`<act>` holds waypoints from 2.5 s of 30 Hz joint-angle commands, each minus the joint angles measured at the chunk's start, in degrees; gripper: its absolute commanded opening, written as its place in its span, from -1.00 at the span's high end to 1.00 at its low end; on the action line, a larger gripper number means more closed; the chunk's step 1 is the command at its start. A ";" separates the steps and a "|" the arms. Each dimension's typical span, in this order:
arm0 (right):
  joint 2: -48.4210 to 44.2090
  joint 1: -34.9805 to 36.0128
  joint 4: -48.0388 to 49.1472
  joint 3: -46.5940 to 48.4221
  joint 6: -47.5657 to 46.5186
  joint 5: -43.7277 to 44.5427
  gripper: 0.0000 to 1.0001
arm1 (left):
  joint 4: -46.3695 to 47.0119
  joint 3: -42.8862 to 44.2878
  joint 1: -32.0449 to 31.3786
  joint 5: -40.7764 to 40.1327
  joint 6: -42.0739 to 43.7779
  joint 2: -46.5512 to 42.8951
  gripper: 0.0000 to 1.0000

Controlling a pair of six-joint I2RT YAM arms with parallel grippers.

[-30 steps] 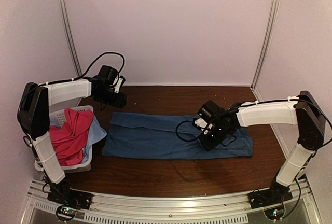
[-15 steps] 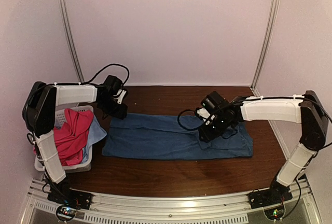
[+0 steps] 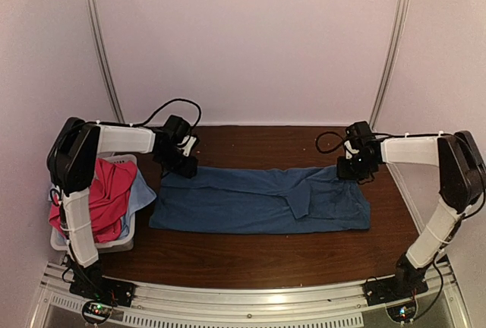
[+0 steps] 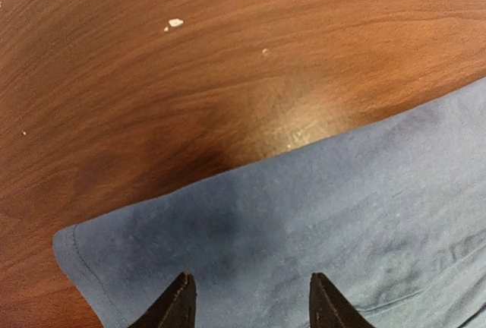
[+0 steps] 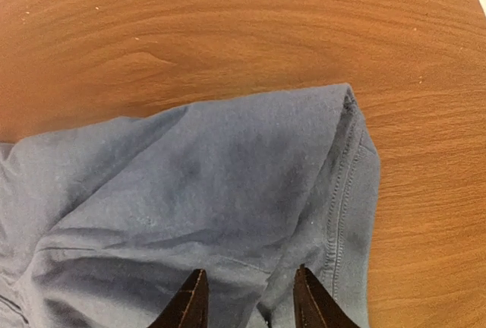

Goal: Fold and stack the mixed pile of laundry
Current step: Adjust the rectangle-folded T-shirt at the center of the board.

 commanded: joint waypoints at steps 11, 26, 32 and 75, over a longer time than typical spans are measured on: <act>18.24 -9.06 5.43 11.98 -0.73 -0.67 0.39 | -2.93 3.18 6.30 -3.77 -4.32 6.93 0.13; -5.98 -2.84 3.55 1.82 1.69 -16.97 0.25 | 9.31 1.61 -8.53 4.02 3.91 -5.85 -0.12; -15.12 0.53 4.11 -11.21 6.85 -15.97 0.31 | 17.91 -1.01 -19.13 7.83 7.16 -4.74 -0.09; -8.32 4.74 17.14 -21.83 14.87 -21.21 0.77 | 25.46 14.52 -30.91 9.80 7.08 18.65 -0.08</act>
